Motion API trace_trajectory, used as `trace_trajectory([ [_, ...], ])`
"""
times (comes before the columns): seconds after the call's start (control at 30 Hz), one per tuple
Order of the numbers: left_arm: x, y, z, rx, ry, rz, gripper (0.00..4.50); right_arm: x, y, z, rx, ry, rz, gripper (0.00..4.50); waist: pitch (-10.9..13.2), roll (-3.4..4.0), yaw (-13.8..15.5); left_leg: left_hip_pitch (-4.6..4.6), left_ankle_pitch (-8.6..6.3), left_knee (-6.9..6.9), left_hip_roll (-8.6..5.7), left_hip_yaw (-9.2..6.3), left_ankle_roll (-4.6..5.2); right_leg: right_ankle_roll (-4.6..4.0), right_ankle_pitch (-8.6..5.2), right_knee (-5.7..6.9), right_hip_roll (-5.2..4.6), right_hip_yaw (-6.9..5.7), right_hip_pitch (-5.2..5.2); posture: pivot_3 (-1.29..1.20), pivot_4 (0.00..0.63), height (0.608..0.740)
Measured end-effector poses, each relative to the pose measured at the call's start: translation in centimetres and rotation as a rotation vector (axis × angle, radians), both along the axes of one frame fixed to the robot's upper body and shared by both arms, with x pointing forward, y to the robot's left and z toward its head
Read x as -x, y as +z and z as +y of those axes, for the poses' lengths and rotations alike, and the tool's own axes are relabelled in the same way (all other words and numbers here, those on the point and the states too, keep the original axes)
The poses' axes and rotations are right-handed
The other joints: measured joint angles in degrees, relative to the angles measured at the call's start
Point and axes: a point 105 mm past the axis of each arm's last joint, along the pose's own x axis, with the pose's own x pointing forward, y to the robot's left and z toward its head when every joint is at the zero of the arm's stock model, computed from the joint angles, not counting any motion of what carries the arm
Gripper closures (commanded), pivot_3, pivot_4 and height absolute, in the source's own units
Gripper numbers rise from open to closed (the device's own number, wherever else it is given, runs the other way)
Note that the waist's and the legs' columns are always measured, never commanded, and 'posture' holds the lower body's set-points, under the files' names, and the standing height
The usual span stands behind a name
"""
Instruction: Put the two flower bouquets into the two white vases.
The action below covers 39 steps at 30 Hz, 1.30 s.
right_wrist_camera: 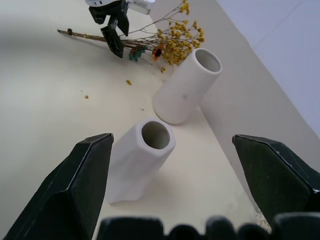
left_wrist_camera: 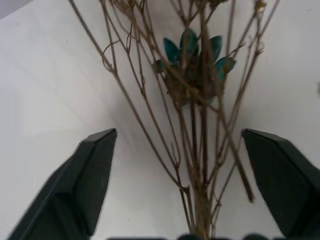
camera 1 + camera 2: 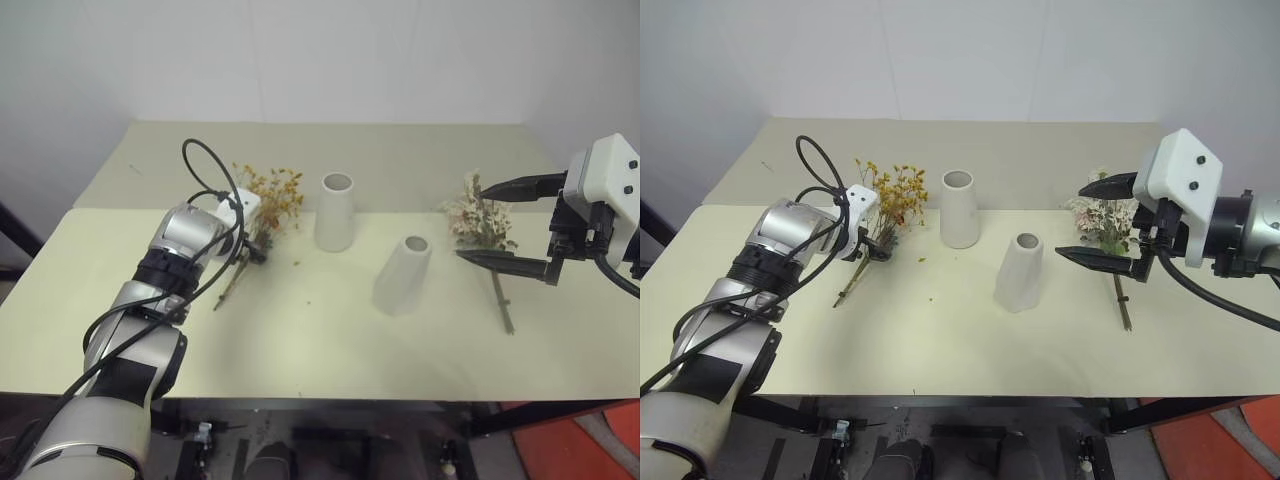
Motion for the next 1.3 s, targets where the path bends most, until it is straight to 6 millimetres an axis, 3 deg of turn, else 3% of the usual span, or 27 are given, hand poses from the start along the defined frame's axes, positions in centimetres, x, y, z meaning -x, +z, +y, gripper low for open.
trace_trajectory([
  [0.33,-0.1,-0.2,-0.3,-0.01,-0.021,0.005,4.38,-0.1,-0.5,-0.3,0.002,-0.021,0.012,0.0,0.0,0.0,0.0,0.01,0.0,0.02,0.0,0.0,0.0,0.0,0.0,0.04,0.0,0.0,0.0,0.0,0.15,0.74],
  [0.37,-0.2,-0.1,-0.2,-0.017,-0.021,-0.003,4.47,-0.1,-0.5,-0.3,0.002,-0.021,0.013,0.0,0.0,0.0,0.0,0.01,0.0,0.02,0.0,0.0,0.0,0.0,0.0,0.04,0.0,0.0,0.0,0.0,0.15,0.74],
  [0.6,-1.4,2.7,0.5,0.016,0.058,-0.156,4.47,-0.2,-0.6,-0.3,-0.001,-0.023,0.016,0.0,0.0,-0.01,0.0,-0.02,0.0,0.06,0.01,-0.06,0.0,0.0,0.0,0.05,0.0,-0.02,-0.02,0.0,0.15,0.74],
  [0.83,-4.2,12.9,2.8,0.133,0.23,-0.761,4.47,-0.2,-1.1,-0.5,-0.016,-0.024,0.033,0.0,0.0,-0.03,0.1,0.02,0.03,0.02,-0.07,-0.13,-0.05,-0.01,0.05,0.06,-0.15,-0.02,-0.03,0.0,0.15,0.74],
  [1.07,-4.4,19.8,2.7,0.36,0.266,-1.147,4.47,-0.6,-0.8,-0.5,-0.04,-0.046,0.001,0.0,0.0,-0.04,0.8,-0.08,0.07,0.04,-0.18,-0.06,-0.12,0.04,0.14,-0.02,-0.2,-0.07,-0.05,0.0,0.15,0.74],
  [1.17,-4.9,19.3,1.7,0.579,0.27,-1.107,4.47,-0.9,-0.8,-0.7,-0.048,-0.082,-0.018,0.0,0.0,-0.05,1.1,-0.09,0.08,0.07,-0.21,-0.06,-0.12,0.05,0.15,-0.01,-0.21,-0.1,-0.03,0.0,0.15,0.74],
  [1.23,-5.1,18.4,1.1,0.634,0.243,-1.091,4.47,-0.7,-0.9,-0.8,-0.049,-0.098,-0.024,0.0,0.0,-0.05,1.1,-0.1,0.08,0.06,-0.2,-0.07,-0.11,0.05,0.15,-0.02,-0.2,-0.12,-0.02,0.0,0.15,0.74],
  [1.3,-4.8,18.7,0.1,0.658,0.188,-1.149,4.47,-0.5,-1.1,-1.0,-0.057,-0.118,-0.029,0.0,0.0,-0.08,1.2,-0.18,0.08,0.09,-0.2,-0.08,-0.11,0.06,0.15,-0.01,-0.2,-0.15,-0.05,0.0,0.15,0.74],
])
